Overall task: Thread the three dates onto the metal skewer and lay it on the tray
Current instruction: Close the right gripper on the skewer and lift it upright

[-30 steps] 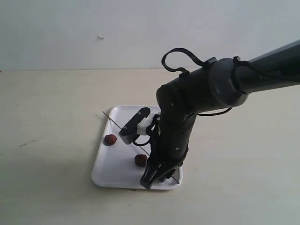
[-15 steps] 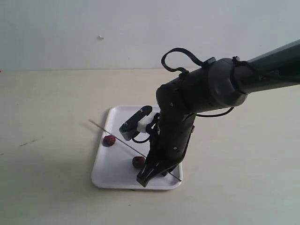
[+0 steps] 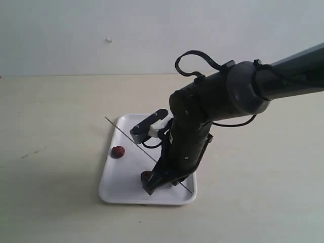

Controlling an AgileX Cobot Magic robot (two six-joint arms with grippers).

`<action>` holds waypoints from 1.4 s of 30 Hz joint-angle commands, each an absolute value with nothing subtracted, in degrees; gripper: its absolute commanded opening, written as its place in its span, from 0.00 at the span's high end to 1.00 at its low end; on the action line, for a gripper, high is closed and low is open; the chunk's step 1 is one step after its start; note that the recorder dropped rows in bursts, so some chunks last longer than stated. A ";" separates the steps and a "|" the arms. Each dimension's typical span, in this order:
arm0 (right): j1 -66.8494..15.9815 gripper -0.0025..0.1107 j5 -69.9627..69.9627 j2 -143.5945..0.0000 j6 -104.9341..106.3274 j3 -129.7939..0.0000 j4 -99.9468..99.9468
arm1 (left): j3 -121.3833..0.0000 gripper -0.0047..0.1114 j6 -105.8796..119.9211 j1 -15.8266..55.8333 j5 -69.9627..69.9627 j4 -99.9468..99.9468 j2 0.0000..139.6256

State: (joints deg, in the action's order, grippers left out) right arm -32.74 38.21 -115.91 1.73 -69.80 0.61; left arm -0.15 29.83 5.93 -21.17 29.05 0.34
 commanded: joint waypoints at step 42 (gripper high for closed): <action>-6.90 0.98 36.39 -101.41 49.50 -72.57 -23.63 | -8.47 0.96 11.74 6.25 24.82 51.49 0.47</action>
